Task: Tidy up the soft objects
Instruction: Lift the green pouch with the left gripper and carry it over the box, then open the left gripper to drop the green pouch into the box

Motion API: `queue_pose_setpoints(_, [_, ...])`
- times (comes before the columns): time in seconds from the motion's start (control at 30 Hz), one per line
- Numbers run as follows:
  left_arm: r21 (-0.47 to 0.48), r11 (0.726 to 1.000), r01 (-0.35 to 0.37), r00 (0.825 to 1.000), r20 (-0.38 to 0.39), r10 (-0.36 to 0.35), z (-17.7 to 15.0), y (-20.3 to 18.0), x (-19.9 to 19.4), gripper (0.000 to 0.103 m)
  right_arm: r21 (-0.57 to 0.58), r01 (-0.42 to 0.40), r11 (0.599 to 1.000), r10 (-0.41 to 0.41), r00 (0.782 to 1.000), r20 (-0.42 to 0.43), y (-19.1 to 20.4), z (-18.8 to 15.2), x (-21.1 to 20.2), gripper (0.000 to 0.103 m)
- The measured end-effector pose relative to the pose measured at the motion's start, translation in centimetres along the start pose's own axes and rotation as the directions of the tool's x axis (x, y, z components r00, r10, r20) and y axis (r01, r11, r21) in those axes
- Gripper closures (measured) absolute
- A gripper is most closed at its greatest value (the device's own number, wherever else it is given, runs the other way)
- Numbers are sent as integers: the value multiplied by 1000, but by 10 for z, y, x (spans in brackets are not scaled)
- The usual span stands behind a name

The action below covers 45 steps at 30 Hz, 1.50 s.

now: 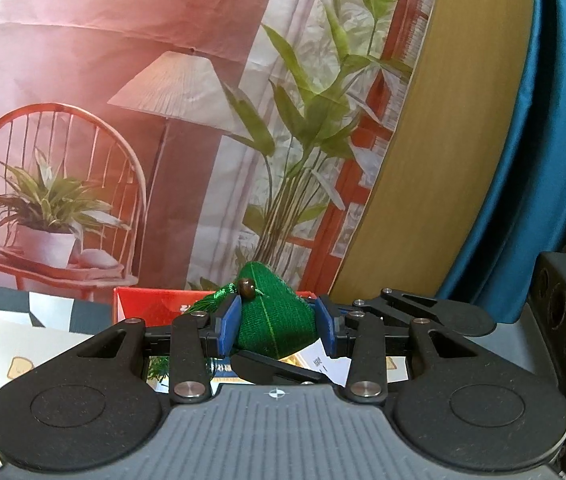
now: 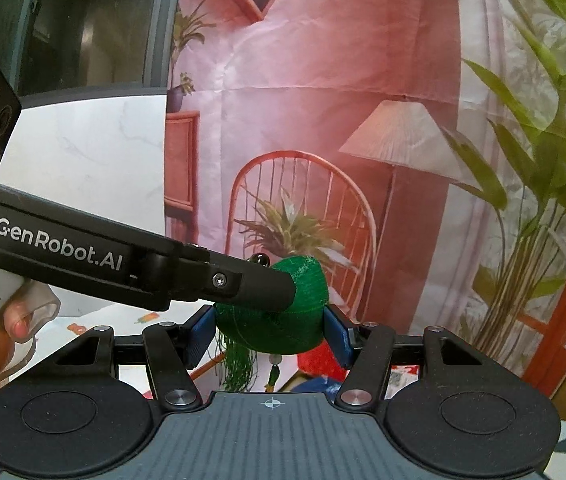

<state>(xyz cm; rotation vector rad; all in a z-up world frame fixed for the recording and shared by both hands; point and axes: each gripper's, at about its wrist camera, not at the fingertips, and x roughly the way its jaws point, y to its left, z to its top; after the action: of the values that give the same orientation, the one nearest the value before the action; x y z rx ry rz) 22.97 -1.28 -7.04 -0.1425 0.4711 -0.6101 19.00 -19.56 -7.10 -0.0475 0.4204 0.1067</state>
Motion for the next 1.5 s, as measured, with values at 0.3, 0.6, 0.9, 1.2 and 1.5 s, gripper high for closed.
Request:
queue_pose_setpoints(0.3, [-22,1000,-18,999,-29,17,1,18,32,61,-1,-2,1000,1,999,-42,-16,-3,38,48])
queue_pose_setpoints(0.6, [-27,1000,-9,999,43,11,31,27,37,61,-37,10,999,-9,1000,18,-26,24,53,48])
queue_pose_setpoints(0.9, [-56,998,-18,998,-66,14,9,39,71,61,10,13,1000,-13,998,-60,-35,1,78,48])
queue_pose_setpoints(1.2, [-4,995,-96,984,-154,94,-10,48,89,52,59,92,994,-81,982,-168,-38,-35,93,47])
queue_pose_setpoints(1.5, [19,989,-150,977,-151,151,-20,58,57,48,108,146,983,-126,977,-173,-47,-53,69,46])
